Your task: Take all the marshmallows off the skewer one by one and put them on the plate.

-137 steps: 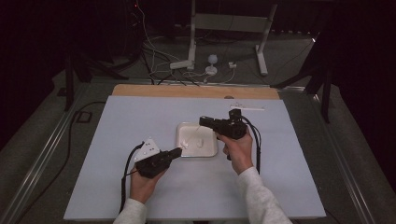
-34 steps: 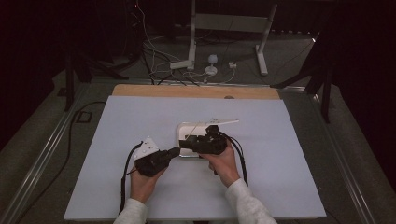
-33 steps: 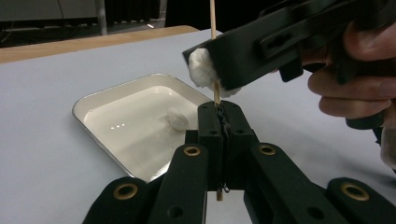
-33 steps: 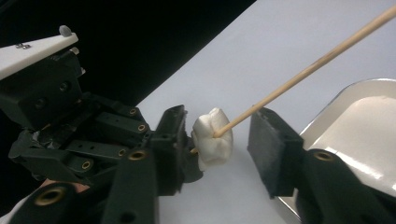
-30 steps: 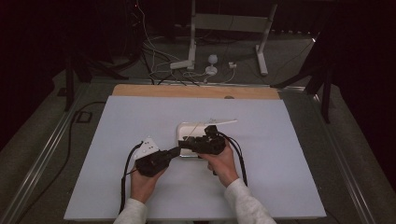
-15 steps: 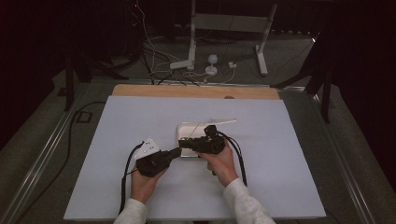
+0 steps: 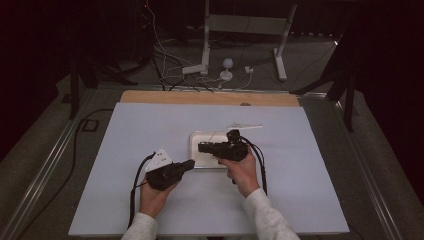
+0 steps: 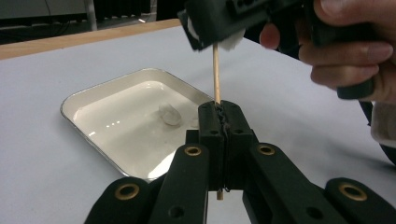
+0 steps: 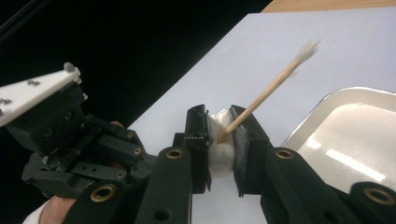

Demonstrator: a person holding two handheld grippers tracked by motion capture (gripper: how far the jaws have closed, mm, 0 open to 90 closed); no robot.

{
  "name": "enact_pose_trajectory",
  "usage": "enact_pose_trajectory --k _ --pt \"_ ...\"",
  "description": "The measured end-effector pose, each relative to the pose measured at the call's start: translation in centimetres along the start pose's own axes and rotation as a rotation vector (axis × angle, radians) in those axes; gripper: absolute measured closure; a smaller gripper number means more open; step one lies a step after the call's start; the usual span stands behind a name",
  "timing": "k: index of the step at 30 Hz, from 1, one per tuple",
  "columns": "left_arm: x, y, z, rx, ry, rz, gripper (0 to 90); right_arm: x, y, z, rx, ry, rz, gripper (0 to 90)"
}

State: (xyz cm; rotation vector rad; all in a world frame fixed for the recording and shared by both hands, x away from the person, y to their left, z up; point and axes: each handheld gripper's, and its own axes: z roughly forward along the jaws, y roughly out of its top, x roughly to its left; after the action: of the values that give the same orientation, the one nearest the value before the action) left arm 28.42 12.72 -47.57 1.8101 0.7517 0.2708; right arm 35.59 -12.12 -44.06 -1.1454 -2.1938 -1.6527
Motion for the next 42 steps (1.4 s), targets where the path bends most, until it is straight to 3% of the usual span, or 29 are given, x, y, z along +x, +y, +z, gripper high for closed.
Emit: enact_pose_trajectory --k 10,14,20,24,30,42 --pt "0.0 -0.2 -0.1 -0.010 -0.014 0.003 90.0 -0.4 1.5 -1.8 -0.018 -0.029 -0.013 78.7" --pt "-0.2 -0.1 -0.2 -0.013 -0.012 0.010 90.0 0.0 2.2 -2.1 0.002 -0.045 -0.053 78.8" --pt "-0.2 -0.2 -0.4 0.005 0.012 0.028 90.0 -0.4 2.8 -2.8 -0.023 -0.062 -0.027 79.5" --pt "0.3 -0.7 -0.7 0.028 0.039 0.016 90.0 -1.4 3.6 -4.9 -0.103 -0.111 -0.005 80.5" --pt "0.5 -0.5 -1.0 0.000 0.053 -0.006 90.0 -1.6 4.2 -7.1 -0.100 -0.146 -0.047 80.2" --pt "0.9 -0.6 -1.2 -0.030 0.068 -0.057 89.8 -2.7 3.0 -6.1 -0.058 -0.200 -0.063 78.6"
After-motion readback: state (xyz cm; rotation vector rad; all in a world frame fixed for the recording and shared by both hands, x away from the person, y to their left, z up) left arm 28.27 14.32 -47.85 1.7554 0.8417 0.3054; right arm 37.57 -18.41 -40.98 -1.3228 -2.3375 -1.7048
